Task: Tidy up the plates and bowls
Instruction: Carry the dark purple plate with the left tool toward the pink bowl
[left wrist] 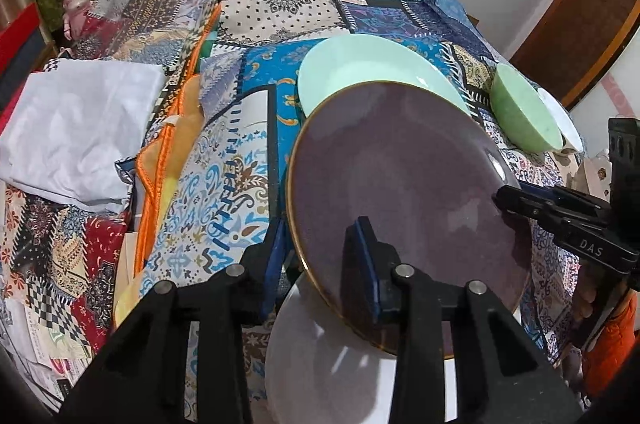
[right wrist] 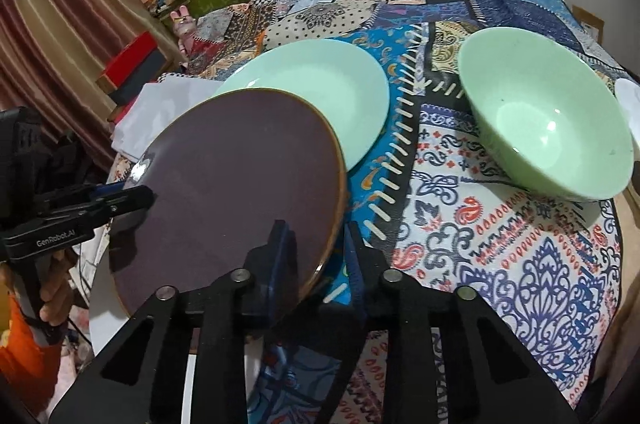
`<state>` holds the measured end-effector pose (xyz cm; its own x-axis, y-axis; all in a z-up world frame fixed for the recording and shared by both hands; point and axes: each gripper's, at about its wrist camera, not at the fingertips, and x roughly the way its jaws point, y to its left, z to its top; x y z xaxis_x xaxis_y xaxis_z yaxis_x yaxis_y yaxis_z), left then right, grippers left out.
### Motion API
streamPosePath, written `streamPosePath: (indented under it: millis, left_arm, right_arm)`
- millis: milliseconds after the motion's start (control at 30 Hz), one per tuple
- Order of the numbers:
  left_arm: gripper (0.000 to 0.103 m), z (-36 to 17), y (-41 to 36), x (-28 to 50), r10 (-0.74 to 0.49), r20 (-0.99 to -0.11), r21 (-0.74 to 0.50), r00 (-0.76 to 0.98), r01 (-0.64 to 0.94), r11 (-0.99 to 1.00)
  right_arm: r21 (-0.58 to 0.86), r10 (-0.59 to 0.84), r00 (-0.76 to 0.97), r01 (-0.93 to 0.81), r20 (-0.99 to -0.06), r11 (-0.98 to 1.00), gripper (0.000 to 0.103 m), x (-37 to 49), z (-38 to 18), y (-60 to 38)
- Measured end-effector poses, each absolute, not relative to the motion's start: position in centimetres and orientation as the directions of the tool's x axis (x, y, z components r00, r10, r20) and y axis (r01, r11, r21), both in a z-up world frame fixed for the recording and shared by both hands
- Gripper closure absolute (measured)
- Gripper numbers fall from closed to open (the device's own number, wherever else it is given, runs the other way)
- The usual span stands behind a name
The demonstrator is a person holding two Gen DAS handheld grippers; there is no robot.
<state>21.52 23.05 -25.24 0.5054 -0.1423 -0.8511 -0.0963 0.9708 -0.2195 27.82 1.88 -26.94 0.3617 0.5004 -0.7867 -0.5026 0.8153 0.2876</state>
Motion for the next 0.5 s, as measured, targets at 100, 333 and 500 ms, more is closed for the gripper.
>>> streamPosePath:
  millis: [100, 333, 500]
  left_arm:
    - [0.069, -25.41, 22.88, 21.62, -0.159, -0.851, -0.233, 0.500, -0.088, 0.968]
    - [0.069, -25.28, 22.52, 21.75, -0.140, -0.860, -0.214, 0.490, -0.097, 0.972]
    - [0.069, -25.15, 22.12, 21.50, -0.141, -0.858, -0.217, 0.495, -0.099, 0.971]
  right_arm:
    - [0.284, 0.499, 0.364, -0.503, -0.787, 0.816, 0.080, 27.78, -27.00, 2.06]
    - [0.339, 0.530, 0.328, -0.490, -0.782, 0.803, 0.076, 28.26, -27.25, 2.21]
    - [0.321, 0.518, 0.357, -0.483, -0.778, 0.815, 0.076, 28.10, -26.99, 2.17]
